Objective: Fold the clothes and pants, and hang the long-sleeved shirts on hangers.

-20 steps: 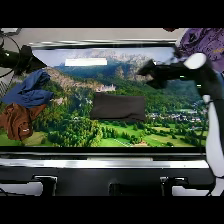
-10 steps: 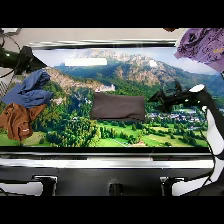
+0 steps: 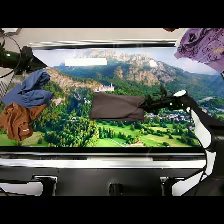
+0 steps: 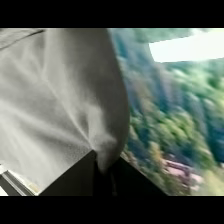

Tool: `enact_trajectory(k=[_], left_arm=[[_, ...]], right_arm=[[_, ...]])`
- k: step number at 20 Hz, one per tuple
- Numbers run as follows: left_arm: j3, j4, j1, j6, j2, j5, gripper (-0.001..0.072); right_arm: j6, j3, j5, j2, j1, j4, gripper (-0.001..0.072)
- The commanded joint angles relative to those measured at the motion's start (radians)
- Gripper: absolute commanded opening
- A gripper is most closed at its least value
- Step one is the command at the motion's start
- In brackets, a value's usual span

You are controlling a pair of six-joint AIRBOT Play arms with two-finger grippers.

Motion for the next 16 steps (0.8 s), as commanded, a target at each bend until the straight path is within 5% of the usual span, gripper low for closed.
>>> enact_trajectory(k=[1, 7, 16], left_arm=[[0.000, 0.000, 0.001, 0.000, -0.001, 0.000, 0.0016], [0.000, 0.000, 0.001, 0.000, -0.001, 0.000, 0.0016], [0.000, 0.000, 0.002, 0.000, -0.001, -0.003, 0.0016]], right_arm=[[0.020, 0.043, -0.016, 0.034, 0.000, 0.038, 0.0033], [0.333, 0.314, -0.018, 0.058, -0.127, -0.066, 0.0032], [0.555, 0.568, -0.027, 0.076, -0.438, -0.211, 0.0033]])
